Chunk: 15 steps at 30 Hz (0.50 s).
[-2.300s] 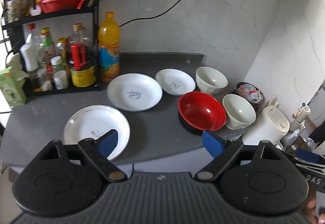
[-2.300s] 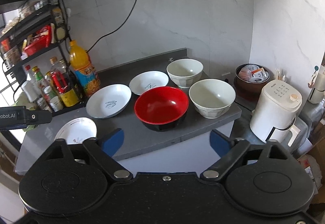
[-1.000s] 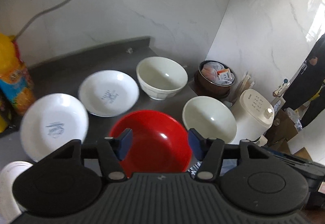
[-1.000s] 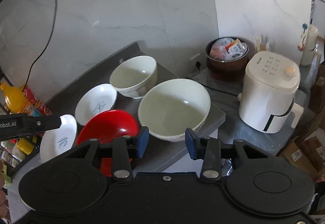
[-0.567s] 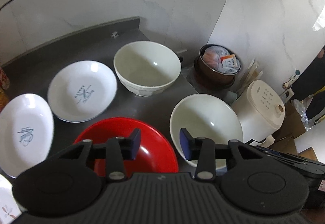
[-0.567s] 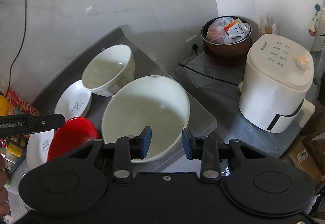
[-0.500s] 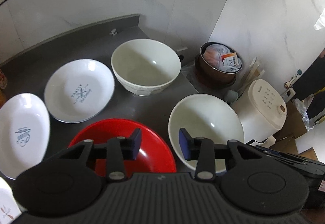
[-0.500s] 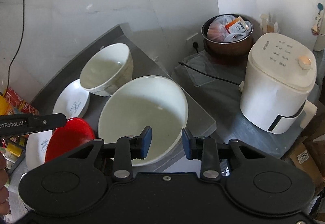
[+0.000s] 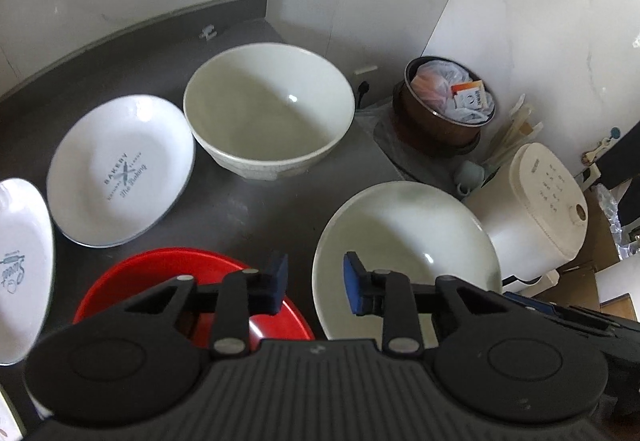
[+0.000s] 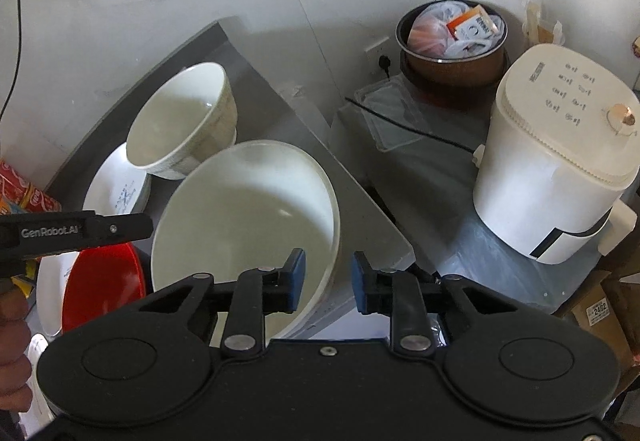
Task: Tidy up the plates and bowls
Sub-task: 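Close the left gripper on the large cream bowl rim while the right gripper grips it too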
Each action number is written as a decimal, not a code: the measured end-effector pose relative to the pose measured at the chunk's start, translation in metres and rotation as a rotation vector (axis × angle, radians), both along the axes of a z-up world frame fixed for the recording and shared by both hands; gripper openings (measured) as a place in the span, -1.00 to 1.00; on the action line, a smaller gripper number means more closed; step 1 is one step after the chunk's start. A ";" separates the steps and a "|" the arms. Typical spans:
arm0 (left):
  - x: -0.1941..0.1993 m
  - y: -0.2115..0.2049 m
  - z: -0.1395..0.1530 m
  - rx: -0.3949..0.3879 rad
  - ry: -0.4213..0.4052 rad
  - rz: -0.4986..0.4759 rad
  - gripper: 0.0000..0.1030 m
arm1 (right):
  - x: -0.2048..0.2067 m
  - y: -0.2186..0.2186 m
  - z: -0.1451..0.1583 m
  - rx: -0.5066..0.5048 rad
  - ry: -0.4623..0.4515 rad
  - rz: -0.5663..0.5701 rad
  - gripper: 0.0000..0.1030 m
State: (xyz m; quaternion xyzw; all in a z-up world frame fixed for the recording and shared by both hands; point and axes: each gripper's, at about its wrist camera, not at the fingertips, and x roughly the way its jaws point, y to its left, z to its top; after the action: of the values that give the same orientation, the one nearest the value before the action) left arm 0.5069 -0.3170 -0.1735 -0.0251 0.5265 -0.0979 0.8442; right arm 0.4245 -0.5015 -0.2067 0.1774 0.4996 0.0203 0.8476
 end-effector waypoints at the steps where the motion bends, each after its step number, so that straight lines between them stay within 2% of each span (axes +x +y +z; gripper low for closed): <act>1: 0.002 0.000 -0.003 0.000 0.010 0.005 -0.48 | 0.001 0.000 -0.002 0.004 0.005 0.003 -0.57; 6: 0.011 -0.005 -0.017 0.001 0.048 0.015 -0.60 | 0.007 -0.002 -0.008 0.009 0.024 0.022 -0.64; 10: 0.016 -0.005 -0.026 -0.015 0.089 0.028 -0.81 | 0.010 -0.001 -0.011 0.016 0.022 0.026 -0.77; 15: 0.015 -0.002 -0.027 -0.042 0.100 0.046 -0.84 | 0.007 0.000 -0.005 0.000 0.001 0.029 -0.78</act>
State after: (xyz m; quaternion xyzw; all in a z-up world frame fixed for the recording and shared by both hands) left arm 0.5223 -0.3187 -0.2004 -0.0597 0.5651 -0.0880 0.8181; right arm 0.4316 -0.5010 -0.2121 0.1704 0.5027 0.0324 0.8469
